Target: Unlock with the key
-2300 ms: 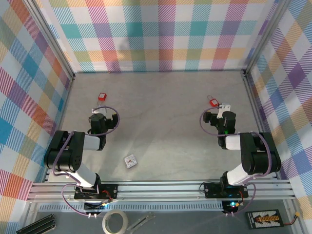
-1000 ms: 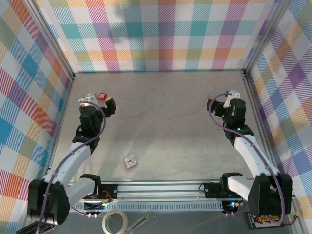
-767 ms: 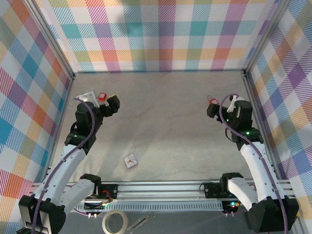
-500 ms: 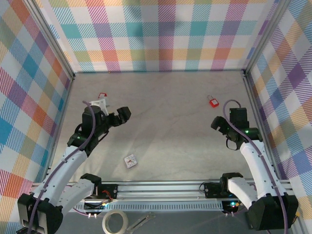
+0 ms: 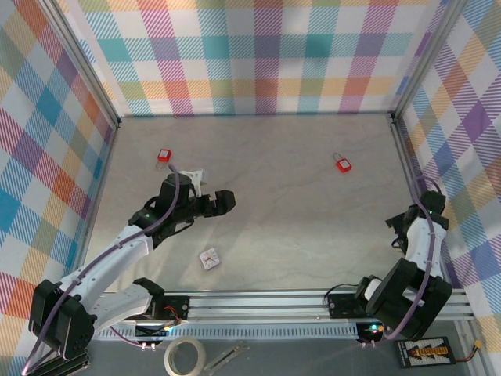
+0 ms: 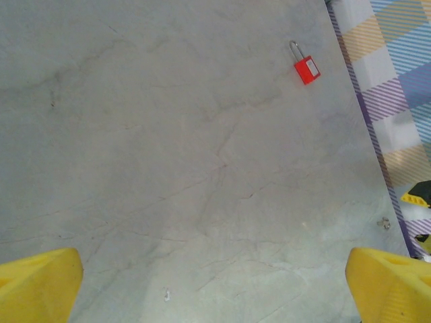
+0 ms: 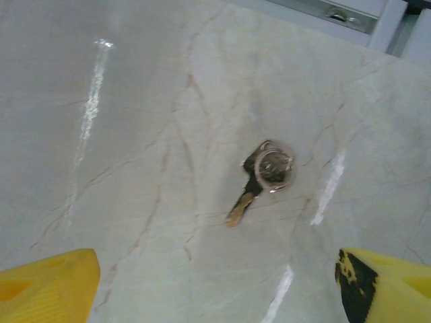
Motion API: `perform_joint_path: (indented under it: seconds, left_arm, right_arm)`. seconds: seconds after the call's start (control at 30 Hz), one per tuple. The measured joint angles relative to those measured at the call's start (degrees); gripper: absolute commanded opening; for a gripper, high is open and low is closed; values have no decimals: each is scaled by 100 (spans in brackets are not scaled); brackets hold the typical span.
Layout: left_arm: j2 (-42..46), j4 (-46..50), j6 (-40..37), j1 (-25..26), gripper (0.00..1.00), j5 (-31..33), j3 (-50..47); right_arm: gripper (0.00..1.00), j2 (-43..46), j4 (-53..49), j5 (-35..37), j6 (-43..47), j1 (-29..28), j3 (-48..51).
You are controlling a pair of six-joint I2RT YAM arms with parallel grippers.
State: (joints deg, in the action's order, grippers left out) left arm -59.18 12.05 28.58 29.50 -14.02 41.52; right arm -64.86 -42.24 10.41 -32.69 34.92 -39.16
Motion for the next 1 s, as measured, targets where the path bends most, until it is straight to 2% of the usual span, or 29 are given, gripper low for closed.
perform_joint_path:
  seconds: [0.3,0.37,0.67,0.77,0.83,1.0]
  left_arm:
    - [-306,-15,42,85,100,9,79]
    - [-354,-11,44,105,100,11,81]
    - [-483,-33,59,151,100,13,85]
    - [-527,-31,59,151,100,44,85]
    - [-529,-31,59,151,100,79,85]
    - [-540,-33,59,151,100,127,85]
  right_arm:
    - [62,-411,396,-219,170,793,22]
    - [61,-514,479,-247,177,896,35]
    - [57,-1075,730,-323,184,940,61]
    - [49,-1244,820,-323,162,940,61]
    - [47,-1381,883,-326,157,940,61]
    - [33,-1530,931,-291,153,955,63]
